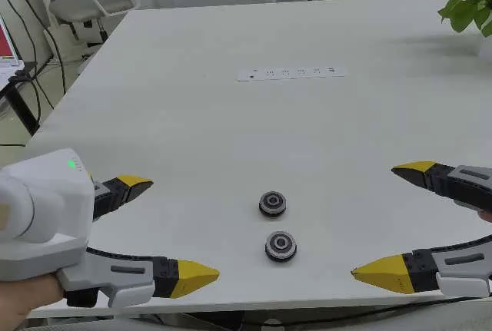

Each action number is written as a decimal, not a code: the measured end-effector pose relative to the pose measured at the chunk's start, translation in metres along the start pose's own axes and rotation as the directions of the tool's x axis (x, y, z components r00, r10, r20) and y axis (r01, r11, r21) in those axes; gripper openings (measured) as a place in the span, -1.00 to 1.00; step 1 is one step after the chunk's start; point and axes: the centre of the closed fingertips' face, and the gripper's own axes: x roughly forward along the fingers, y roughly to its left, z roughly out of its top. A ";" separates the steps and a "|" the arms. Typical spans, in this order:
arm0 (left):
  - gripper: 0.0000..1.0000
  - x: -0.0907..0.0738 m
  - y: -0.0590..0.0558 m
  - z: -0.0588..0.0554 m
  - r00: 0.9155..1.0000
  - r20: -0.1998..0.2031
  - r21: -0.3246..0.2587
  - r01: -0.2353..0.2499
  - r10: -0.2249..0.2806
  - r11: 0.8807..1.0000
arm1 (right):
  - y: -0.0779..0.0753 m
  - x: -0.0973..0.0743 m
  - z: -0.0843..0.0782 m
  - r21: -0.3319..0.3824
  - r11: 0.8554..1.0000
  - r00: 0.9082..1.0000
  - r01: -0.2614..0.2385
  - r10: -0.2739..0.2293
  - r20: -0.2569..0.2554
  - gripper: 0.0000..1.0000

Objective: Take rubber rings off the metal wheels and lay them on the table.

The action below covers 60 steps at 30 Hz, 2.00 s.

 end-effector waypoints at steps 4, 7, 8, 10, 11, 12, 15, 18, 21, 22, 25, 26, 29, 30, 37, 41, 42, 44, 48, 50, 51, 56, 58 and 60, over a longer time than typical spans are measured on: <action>0.77 0.000 0.000 0.000 1.000 -0.002 0.001 0.000 0.000 1.000 | 0.000 0.000 0.000 0.012 1.000 1.000 -0.003 0.003 0.002 0.96; 0.78 0.001 -0.001 -0.001 1.000 -0.006 0.006 0.000 0.000 1.000 | -0.001 0.000 0.000 0.027 1.000 1.000 -0.006 0.006 0.006 0.98; 0.78 0.001 -0.001 -0.002 1.000 -0.007 0.006 0.001 0.000 1.000 | 0.000 0.000 0.000 0.030 1.000 1.000 -0.008 0.008 0.008 0.98; 0.78 0.001 -0.001 -0.002 1.000 -0.008 0.004 0.002 -0.002 1.000 | 0.000 0.000 0.000 0.032 0.999 1.000 -0.009 0.009 0.012 0.98; 0.78 0.001 -0.001 -0.002 1.000 -0.008 0.003 0.003 -0.003 1.000 | 0.000 0.000 0.000 0.032 0.999 1.000 -0.010 0.010 0.012 0.98; 0.78 0.001 -0.001 -0.002 1.000 -0.008 0.003 0.003 -0.003 1.000 | 0.001 0.000 0.000 0.032 0.999 1.000 -0.013 0.013 0.011 0.98; 0.78 0.002 -0.001 -0.003 1.000 -0.010 0.003 0.003 -0.003 1.000 | 0.002 0.001 -0.001 0.033 0.999 1.000 -0.018 0.018 0.007 0.98; 0.78 0.002 -0.002 -0.003 1.000 -0.012 0.005 0.005 -0.005 1.000 | 0.004 0.001 -0.001 0.034 0.999 1.000 -0.024 0.024 0.013 0.98; 0.78 0.002 -0.002 -0.003 1.000 -0.014 0.007 0.006 -0.006 1.000 | 0.005 0.001 0.000 0.031 0.999 1.000 -0.027 0.027 0.013 0.98; 0.78 0.002 -0.002 -0.004 1.000 -0.015 0.007 0.006 -0.006 1.000 | 0.005 0.002 -0.001 0.031 0.999 1.000 -0.027 0.027 0.011 0.98; 0.78 0.002 -0.003 -0.004 1.000 -0.017 0.007 0.009 -0.009 1.000 | 0.004 0.003 0.000 0.038 0.999 1.000 -0.026 0.025 0.016 0.98; 0.78 0.002 -0.003 -0.004 1.000 -0.018 0.009 0.009 -0.009 1.000 | 0.004 0.003 0.001 0.041 0.999 1.000 -0.025 0.025 0.019 0.98; 0.78 0.003 -0.003 -0.004 1.000 -0.018 0.009 0.011 -0.011 1.000 | 0.003 0.003 0.002 0.054 0.998 0.999 -0.026 0.024 0.030 0.98; 0.78 0.003 -0.003 -0.004 1.000 -0.018 0.008 0.010 -0.010 1.000 | 0.003 0.003 0.003 0.053 0.998 0.999 -0.027 0.025 0.031 0.98; 0.78 0.003 -0.003 -0.004 1.000 -0.019 0.007 0.012 -0.012 1.000 | 0.001 0.004 0.004 0.049 0.998 0.999 -0.029 0.027 0.039 0.98; 0.78 0.003 -0.003 -0.005 1.000 -0.022 0.007 0.013 -0.013 1.000 | 0.002 0.006 0.003 0.050 0.998 0.999 -0.034 0.033 0.033 0.98; 0.78 0.003 -0.002 -0.005 1.000 -0.022 0.006 0.013 -0.013 1.000 | 0.002 0.006 0.002 0.051 0.998 0.999 -0.036 0.035 0.030 0.98; 0.78 0.003 -0.002 -0.006 1.000 -0.022 0.004 0.013 -0.012 1.000 | 0.002 0.006 0.002 0.053 0.998 0.999 -0.038 0.036 0.028 0.98; 0.78 0.004 -0.002 -0.007 1.000 -0.028 0.003 0.015 -0.015 1.000 | 0.002 0.006 0.005 0.051 0.998 0.999 -0.039 0.037 0.039 0.98; 0.77 0.004 -0.002 -0.008 0.999 -0.030 0.005 0.017 -0.017 1.000 | 0.001 0.007 0.005 0.056 0.998 0.999 -0.038 0.036 0.039 0.98; 0.77 0.004 -0.002 -0.008 0.999 -0.030 0.006 0.018 -0.017 1.000 | 0.001 0.007 0.005 0.056 0.998 0.999 -0.038 0.036 0.038 0.98; 0.77 0.005 -0.001 -0.006 0.999 -0.029 0.007 0.020 -0.019 1.000 | -0.001 0.008 0.005 0.051 0.998 0.999 -0.037 0.035 0.037 0.98; 0.77 0.005 0.000 -0.005 0.999 -0.027 0.008 0.020 -0.019 1.000 | -0.002 0.008 0.006 0.053 0.998 0.999 -0.037 0.035 0.039 0.98; 0.77 0.005 0.001 -0.005 0.999 -0.026 0.008 0.019 -0.019 1.000 | -0.002 0.008 0.007 0.053 0.998 0.999 -0.036 0.033 0.043 0.98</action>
